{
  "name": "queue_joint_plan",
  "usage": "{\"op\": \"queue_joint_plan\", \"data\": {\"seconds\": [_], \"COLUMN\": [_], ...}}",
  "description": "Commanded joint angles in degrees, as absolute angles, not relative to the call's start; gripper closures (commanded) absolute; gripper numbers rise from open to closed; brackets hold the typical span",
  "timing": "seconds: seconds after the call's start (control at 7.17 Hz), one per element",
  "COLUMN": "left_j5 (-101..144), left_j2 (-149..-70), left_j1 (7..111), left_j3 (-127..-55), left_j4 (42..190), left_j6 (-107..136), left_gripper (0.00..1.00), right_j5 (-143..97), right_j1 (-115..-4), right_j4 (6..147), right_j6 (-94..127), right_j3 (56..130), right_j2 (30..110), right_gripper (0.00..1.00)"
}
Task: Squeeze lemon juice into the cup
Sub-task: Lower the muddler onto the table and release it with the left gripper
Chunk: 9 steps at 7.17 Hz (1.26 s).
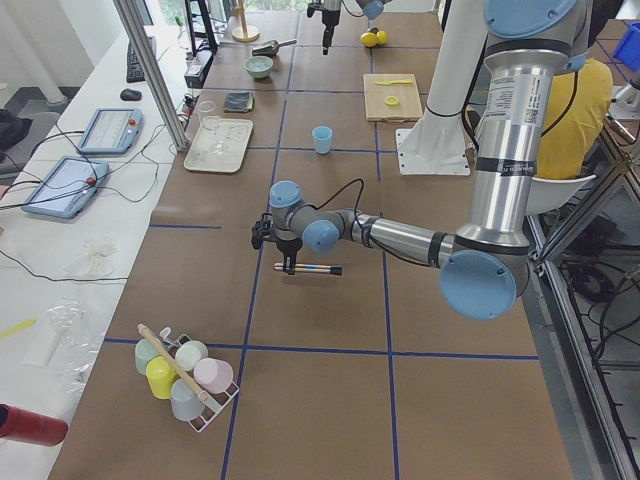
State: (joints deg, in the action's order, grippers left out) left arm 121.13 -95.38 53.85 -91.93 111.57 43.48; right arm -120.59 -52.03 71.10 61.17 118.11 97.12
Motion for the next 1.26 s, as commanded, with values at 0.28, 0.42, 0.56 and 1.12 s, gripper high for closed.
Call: {"op": "queue_joint_plan", "data": {"seconds": [0.28,0.42,0.56,1.12], "left_j5": [121.11,121.11,121.11,120.94], "left_j2": [-96.15,-96.76,-96.85,-96.68], "left_j1": [52.92,52.82,52.82,52.82], "left_j3": [-90.36,-89.83,-89.91,-90.0], "left_j4": [111.53,111.36,111.36,111.45], "left_j6": [43.24,43.24,43.24,43.24], "left_gripper": [1.0,1.0,1.0,0.0], "right_j5": [-120.59,-120.59,-120.59,-120.59], "right_j1": [-52.03,-52.03,-52.03,-52.03], "right_j4": [71.1,71.1,71.1,71.1], "right_j6": [60.82,60.82,61.17,61.17], "right_j3": [117.95,117.95,118.04,118.3], "right_j2": [97.12,97.12,97.03,97.03], "right_gripper": [0.0,0.0,0.0,0.0]}}
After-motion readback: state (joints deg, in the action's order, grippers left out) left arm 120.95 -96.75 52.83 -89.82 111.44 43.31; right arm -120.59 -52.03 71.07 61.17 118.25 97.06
